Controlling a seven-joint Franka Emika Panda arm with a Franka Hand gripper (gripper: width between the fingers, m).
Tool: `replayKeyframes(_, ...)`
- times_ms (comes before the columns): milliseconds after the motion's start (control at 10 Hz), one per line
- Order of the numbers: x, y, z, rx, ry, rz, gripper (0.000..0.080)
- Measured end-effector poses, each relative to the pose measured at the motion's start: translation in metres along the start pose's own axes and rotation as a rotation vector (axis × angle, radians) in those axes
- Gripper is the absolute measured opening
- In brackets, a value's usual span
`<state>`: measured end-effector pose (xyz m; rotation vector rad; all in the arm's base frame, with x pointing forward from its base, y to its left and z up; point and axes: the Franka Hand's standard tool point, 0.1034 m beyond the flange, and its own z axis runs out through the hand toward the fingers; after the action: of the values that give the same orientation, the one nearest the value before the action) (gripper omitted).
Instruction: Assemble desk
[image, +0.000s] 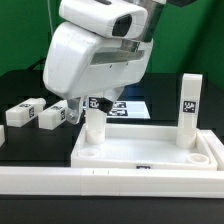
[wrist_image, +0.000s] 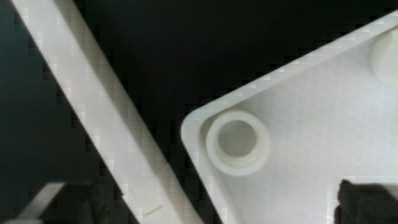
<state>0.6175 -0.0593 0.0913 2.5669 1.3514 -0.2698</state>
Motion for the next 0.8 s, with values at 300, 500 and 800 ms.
replayKeyframes(300,-0.001,0.000,0.000,0.002,0.000,0.239,0.0649)
replayKeyframes(500,-0.030,0.011,0.006,0.052,0.007,0.418,0.0649)
replayKeyframes(800,-0.057,0.016,0.020,0.069,0.002,0.607,0.0649)
